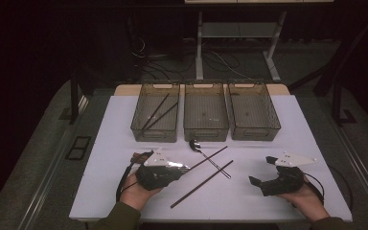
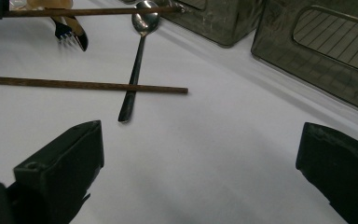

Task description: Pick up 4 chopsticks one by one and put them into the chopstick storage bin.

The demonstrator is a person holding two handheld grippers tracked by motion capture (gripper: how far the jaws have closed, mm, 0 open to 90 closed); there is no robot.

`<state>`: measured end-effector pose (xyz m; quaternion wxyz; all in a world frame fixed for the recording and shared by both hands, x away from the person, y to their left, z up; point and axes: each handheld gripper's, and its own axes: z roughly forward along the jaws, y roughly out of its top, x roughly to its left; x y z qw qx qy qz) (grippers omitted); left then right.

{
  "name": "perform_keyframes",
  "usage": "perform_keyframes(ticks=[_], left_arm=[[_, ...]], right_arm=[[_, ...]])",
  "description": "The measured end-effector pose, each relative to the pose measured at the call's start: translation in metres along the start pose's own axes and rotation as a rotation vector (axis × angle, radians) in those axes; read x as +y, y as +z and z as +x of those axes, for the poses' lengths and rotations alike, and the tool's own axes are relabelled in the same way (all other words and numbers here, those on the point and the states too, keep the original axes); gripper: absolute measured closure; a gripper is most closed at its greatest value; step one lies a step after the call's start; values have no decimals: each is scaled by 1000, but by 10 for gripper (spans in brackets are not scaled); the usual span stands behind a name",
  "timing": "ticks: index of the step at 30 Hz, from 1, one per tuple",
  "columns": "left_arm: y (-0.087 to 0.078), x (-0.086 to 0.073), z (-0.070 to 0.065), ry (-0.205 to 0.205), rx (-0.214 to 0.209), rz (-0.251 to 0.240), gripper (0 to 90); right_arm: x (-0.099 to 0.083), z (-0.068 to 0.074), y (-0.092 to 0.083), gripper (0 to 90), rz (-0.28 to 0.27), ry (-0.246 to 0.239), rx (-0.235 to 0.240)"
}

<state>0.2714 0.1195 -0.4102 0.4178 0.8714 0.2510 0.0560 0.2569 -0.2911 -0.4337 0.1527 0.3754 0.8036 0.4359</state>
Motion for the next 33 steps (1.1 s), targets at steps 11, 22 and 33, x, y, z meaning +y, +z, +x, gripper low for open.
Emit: perform_keyframes(ticks=[11,22,33], left_arm=[[-23,-9,20,-46,60,-59,846],[-43,-18,38,-80,135,-102,846],[-54,-21,55,-120,195,-143,846]], right_arm=[[0,-1,0,10,-3,-1,-4],[0,-1,0,10,-2,-2,-5],[0,-1,0,9,2,-6,-7]])
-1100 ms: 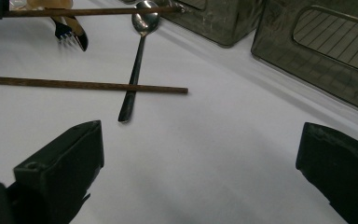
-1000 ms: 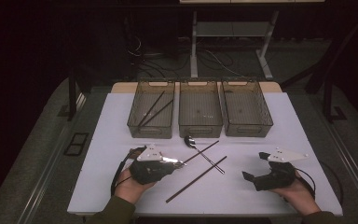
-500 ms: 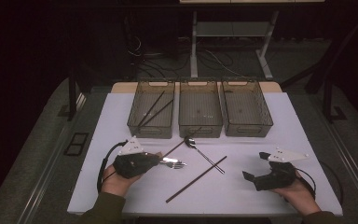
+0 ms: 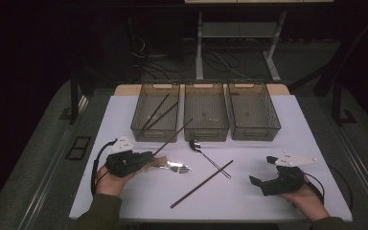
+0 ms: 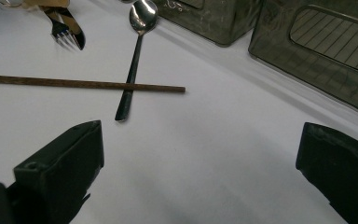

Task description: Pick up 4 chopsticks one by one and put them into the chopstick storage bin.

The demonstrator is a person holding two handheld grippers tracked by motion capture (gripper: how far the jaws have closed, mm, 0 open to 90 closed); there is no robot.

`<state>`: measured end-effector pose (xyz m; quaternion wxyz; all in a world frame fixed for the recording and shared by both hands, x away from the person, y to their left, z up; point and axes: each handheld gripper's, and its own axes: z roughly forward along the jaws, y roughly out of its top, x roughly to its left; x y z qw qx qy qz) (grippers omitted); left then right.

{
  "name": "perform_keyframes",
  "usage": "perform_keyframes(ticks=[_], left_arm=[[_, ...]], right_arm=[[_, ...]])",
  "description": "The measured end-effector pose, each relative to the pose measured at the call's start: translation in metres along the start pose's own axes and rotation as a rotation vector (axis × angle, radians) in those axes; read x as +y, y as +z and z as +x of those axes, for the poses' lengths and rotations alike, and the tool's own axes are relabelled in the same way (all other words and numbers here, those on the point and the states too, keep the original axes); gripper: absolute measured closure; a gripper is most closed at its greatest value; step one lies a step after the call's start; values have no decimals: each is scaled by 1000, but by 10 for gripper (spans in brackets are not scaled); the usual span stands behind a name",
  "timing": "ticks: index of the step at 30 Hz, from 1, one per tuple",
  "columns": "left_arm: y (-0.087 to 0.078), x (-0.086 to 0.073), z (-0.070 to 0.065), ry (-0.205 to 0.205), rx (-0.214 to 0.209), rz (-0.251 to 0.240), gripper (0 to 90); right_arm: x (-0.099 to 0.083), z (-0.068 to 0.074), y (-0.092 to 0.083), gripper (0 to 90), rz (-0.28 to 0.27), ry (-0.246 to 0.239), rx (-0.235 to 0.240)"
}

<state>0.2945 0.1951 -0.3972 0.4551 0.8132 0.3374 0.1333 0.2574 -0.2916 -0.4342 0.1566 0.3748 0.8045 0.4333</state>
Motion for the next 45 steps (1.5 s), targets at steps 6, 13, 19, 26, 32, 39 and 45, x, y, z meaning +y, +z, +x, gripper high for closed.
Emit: perform_keyframes(ticks=[6,13,19,26,32,39,45], left_arm=[[1,5,9,4,38,-14,846],[5,17,22,-11,71,-40,846],[9,29,32,-21,78,-67,846],[15,45,45,-30,74,-91,846],[25,63,59,-40,85,-101,846],[42,78,76,-51,111,-81,846],[58,79,89,-75,150,-38,846]], right_arm=[[0,-1,0,9,1,1,-4],[0,-1,0,9,2,5,-7],[0,-1,0,10,0,3,-10],[0,-2,-1,9,-3,10,-9],[0,-3,-1,9,-4,11,-10],[0,-2,-1,9,-5,11,-8],[-1,-3,-1,9,-3,14,-7]])
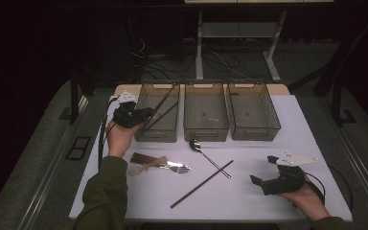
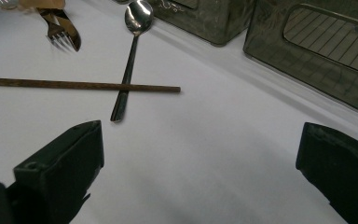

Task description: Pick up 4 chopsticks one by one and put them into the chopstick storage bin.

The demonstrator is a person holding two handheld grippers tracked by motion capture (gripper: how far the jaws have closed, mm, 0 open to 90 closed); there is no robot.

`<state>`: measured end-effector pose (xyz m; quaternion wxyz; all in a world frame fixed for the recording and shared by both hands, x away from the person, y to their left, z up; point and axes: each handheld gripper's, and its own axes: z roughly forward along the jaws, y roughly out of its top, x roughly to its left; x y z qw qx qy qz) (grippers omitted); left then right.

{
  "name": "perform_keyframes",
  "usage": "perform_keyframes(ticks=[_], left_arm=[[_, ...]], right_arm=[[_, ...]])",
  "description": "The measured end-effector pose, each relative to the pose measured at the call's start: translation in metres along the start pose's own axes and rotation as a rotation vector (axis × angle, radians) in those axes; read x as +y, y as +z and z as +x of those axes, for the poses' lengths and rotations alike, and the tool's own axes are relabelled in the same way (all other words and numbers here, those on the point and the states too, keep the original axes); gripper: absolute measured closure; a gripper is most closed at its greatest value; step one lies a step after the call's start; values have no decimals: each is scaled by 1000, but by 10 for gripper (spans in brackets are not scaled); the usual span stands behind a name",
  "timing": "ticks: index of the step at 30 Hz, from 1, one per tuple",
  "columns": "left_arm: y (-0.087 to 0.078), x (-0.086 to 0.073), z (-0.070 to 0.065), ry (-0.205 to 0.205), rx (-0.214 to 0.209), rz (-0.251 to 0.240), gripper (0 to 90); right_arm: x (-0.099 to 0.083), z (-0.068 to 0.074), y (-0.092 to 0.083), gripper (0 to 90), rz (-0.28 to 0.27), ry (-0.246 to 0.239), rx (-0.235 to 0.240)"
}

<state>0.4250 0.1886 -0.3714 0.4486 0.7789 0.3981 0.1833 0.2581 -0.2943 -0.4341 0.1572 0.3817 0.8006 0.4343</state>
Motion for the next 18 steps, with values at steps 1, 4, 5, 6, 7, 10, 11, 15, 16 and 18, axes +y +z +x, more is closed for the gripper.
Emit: perform_keyframes(ticks=[1,4,5,6,7,10,11,15,16,18], left_arm=[[2,0,1,0,8,9,846],[9,-2,7,-14,24,32,846],[11,-3,9,-28,30,34,846],[13,-4,11,-42,33,39,846],[15,-4,13,-48,37,46,846],[20,-5,16,-53,46,72,846],[21,-6,17,-57,49,77,846],[25,-7,18,-63,58,93,846],[26,-8,19,-69,60,101,846],[28,-9,19,-71,62,114,846]], right_arm=[[0,0,0,9,-1,0,0],[0,0,0,9,-1,-1,0],[0,0,0,9,0,-1,1],[0,0,0,9,0,-1,1],[0,0,0,9,0,0,1],[0,0,0,9,-1,-1,2],[0,0,0,9,-1,-1,2],[0,0,0,9,-2,0,1],[0,0,0,9,-1,-1,2],[0,0,0,9,1,0,2]])
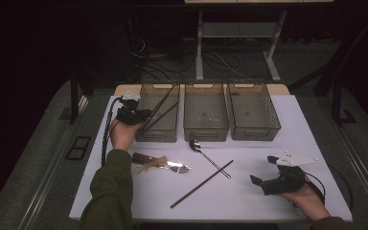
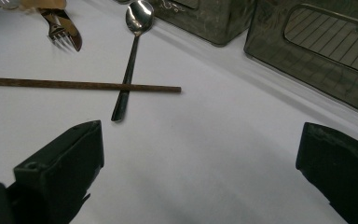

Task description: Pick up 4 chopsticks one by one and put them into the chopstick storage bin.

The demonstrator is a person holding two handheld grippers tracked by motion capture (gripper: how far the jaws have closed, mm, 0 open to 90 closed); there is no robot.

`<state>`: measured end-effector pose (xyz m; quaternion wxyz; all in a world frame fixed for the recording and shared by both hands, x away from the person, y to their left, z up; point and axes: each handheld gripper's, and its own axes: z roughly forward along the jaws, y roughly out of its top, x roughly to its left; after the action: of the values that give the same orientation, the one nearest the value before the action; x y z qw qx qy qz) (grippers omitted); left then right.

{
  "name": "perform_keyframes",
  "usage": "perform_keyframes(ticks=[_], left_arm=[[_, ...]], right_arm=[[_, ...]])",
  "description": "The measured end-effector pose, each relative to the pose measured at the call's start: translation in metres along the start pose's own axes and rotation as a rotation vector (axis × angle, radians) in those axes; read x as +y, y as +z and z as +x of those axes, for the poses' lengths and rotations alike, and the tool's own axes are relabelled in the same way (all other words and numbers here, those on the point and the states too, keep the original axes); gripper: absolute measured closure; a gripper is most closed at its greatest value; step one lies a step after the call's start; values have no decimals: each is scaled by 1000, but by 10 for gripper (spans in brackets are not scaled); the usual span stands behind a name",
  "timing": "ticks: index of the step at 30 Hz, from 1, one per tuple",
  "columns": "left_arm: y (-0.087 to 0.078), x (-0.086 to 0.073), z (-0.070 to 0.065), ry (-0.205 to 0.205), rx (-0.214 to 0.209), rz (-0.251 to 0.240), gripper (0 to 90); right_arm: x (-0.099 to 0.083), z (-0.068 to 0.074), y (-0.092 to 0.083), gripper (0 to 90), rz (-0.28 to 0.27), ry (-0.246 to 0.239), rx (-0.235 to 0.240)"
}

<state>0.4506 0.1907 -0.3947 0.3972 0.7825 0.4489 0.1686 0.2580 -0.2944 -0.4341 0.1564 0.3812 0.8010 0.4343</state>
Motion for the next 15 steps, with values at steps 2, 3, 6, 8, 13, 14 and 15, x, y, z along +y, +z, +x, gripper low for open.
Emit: perform_keyframes(ticks=[2,3,6,8,13,14,15], left_arm=[[1,0,-1,-5,-1,-2,846],[2,0,-1,-1,3,9,845],[4,0,-3,0,6,15,845],[5,0,-4,1,8,20,844],[5,0,-4,-9,6,21,835],[5,0,-4,-11,4,18,830],[5,0,-4,-11,3,18,815]], right_arm=[[0,0,0,9,-1,0,0],[0,0,0,9,-2,-1,0],[0,0,0,10,-4,-5,1],[0,0,0,9,-3,-5,1],[0,0,0,9,-3,-3,2],[0,0,0,10,-4,-4,2],[0,0,0,9,-3,-3,2]])
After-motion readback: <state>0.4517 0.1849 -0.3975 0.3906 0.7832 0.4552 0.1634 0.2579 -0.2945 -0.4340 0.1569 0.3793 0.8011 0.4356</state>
